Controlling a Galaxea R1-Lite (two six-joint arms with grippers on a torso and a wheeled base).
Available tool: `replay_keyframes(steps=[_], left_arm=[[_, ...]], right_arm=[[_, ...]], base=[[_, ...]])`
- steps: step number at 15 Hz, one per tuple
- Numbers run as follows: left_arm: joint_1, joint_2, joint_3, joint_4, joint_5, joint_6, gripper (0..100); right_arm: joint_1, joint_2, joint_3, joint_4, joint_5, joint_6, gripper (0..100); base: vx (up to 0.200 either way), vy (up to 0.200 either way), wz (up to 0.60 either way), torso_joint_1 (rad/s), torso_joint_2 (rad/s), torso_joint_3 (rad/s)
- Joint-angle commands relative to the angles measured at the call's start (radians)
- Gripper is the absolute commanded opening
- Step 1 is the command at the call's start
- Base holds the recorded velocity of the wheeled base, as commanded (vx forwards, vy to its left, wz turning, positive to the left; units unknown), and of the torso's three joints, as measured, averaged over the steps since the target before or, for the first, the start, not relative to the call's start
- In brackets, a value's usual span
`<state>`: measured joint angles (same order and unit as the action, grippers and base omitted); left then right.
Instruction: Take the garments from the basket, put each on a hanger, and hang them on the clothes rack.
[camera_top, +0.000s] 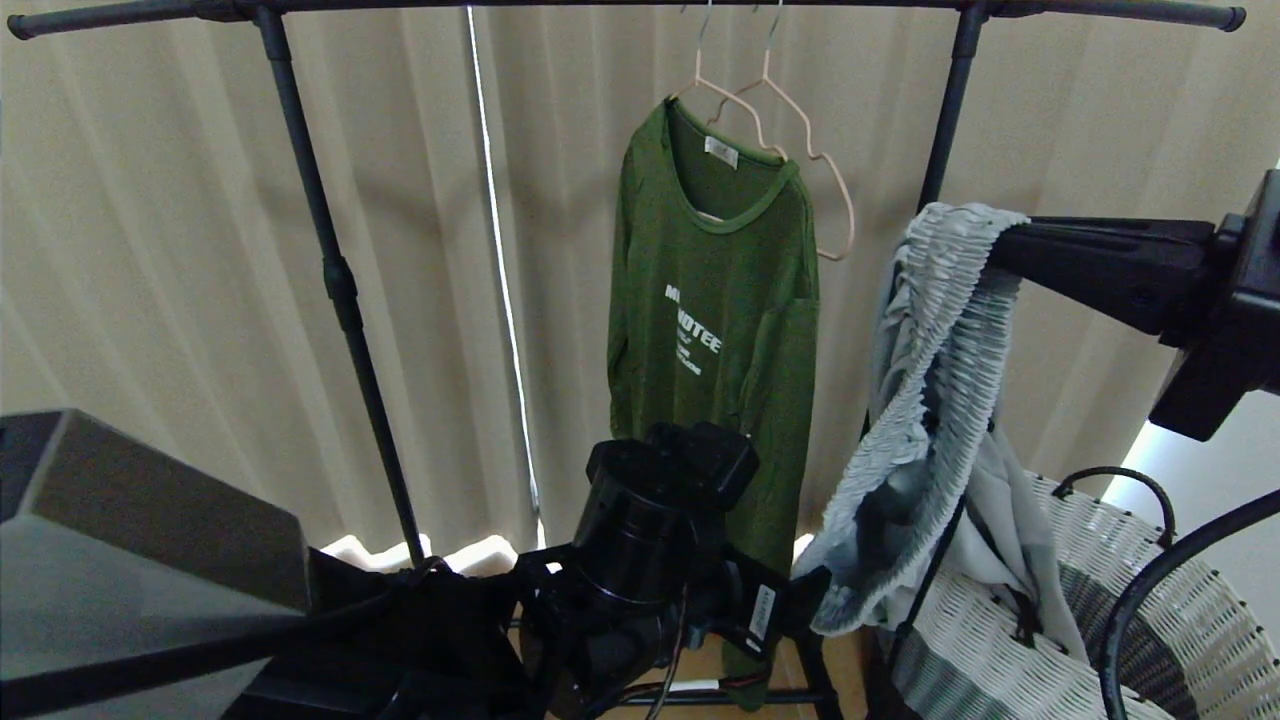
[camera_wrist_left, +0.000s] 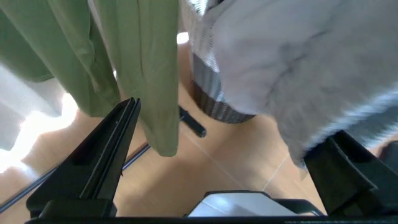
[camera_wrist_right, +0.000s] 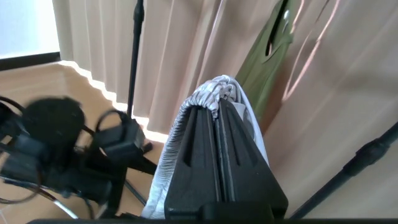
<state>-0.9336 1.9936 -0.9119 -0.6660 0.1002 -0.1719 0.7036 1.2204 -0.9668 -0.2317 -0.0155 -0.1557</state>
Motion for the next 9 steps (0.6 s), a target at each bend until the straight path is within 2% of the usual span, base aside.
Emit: replay_keyframes(steps=[1, 4, 5, 7, 8, 9], left_arm=[[0.001, 0.020, 0.004, 0.002, 0.007, 0.000, 100], [0.004, 0.014, 0.045, 0.005, 0.013, 0.003, 100], [0.004, -0.009, 0.070, 0.003, 0.013, 0.009, 0], [0.007, -0.044, 0.114, -0.001, 0.033, 0.034, 0], [0.012, -0.056, 0.143, -0.003, 0.069, 0.058, 0], [0.015, -0.085, 0.222, -0.038, 0.174, 0.106, 0]], right_arm=[[0.000, -0.029, 0.002, -0.001, 0.000, -0.001, 0], [0.000, -0.042, 0.002, -0.001, 0.000, -0.001, 0], [-0.001, -0.044, 0.003, -0.001, 0.000, -0.001, 0], [-0.004, -0.042, 0.007, 0.000, -0.001, 0.001, 0], [-0.006, -0.042, 0.007, 0.000, -0.001, 0.005, 0], [-0.007, -0.042, 0.010, 0.000, -0.003, 0.033, 0]], base=[[0.000, 0.000, 0.00, 0.000, 0.00, 0.000], [0.000, 0.000, 0.00, 0.000, 0.00, 0.000], [0.000, 0.000, 0.00, 0.000, 0.00, 0.000], [0.000, 0.000, 0.00, 0.000, 0.00, 0.000], [0.000, 0.000, 0.00, 0.000, 0.00, 0.000], [0.000, 0.000, 0.00, 0.000, 0.00, 0.000]])
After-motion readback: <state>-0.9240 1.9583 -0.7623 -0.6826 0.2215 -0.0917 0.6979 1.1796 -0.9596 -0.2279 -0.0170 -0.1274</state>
